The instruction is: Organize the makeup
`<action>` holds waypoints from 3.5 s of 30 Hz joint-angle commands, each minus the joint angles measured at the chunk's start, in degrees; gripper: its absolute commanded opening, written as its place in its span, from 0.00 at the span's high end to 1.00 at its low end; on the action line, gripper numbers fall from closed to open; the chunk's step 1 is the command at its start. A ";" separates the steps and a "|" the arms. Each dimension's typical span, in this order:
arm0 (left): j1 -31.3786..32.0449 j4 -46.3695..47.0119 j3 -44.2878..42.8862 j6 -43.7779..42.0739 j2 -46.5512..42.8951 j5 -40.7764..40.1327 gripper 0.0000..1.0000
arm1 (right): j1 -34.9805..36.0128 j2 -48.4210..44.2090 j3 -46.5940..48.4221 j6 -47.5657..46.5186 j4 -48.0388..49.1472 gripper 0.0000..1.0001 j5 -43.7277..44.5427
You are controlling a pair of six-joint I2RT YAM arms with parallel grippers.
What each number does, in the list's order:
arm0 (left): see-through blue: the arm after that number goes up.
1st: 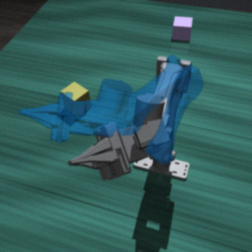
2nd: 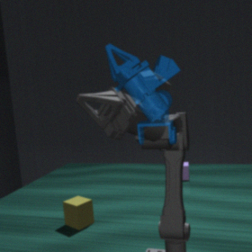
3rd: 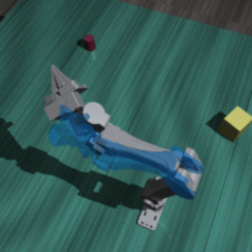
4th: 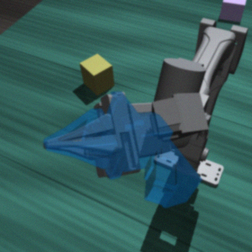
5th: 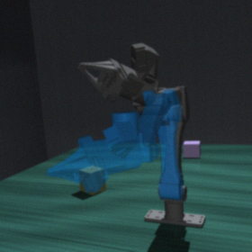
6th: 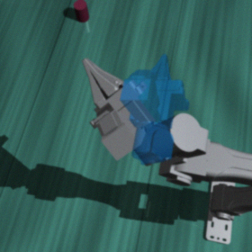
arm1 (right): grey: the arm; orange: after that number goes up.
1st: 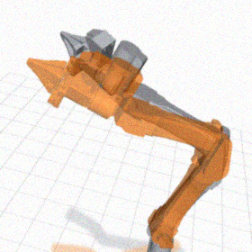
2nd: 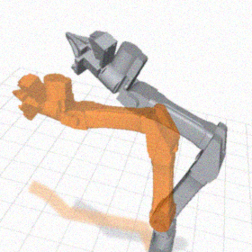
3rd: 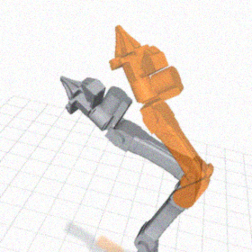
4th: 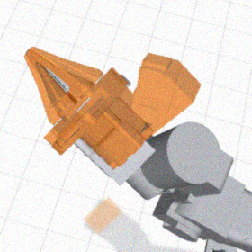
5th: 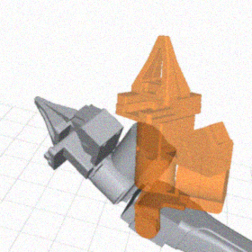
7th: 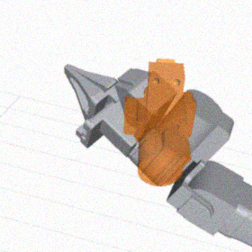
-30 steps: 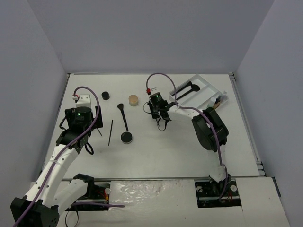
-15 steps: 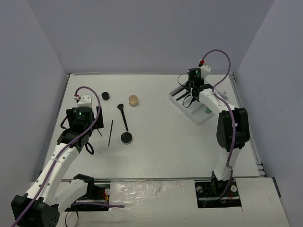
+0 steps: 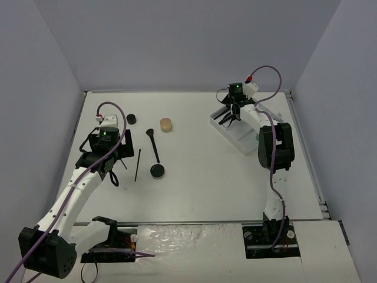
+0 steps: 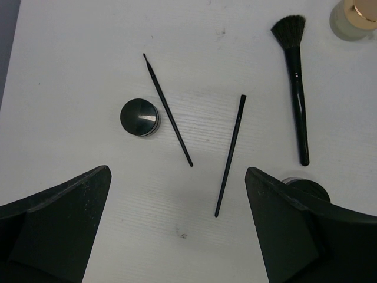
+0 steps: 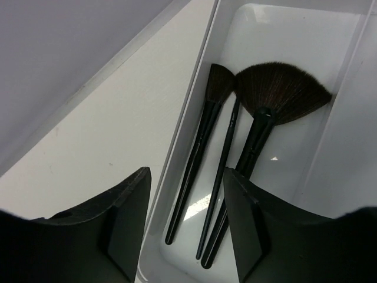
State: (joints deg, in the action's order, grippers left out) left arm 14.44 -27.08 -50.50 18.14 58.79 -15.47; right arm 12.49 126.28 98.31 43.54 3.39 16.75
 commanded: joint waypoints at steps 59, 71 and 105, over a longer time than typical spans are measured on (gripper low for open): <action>9.97 14.61 -30.35 25.67 33.32 19.20 1.00 | 13.55 -56.03 -34.76 -27.62 1.57 0.05 -37.31; 12.94 36.56 -21.33 30.63 22.63 33.71 1.00 | 19.26 -42.41 -27.75 -20.79 13.44 0.26 -46.68; 13.05 31.55 -16.03 19.65 15.66 25.33 0.11 | 20.98 -41.27 -27.19 -18.47 10.31 1.00 -29.10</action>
State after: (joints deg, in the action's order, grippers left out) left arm 27.86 10.62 -64.40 44.89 80.38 17.73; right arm 33.84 88.33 68.75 26.51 14.65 -21.78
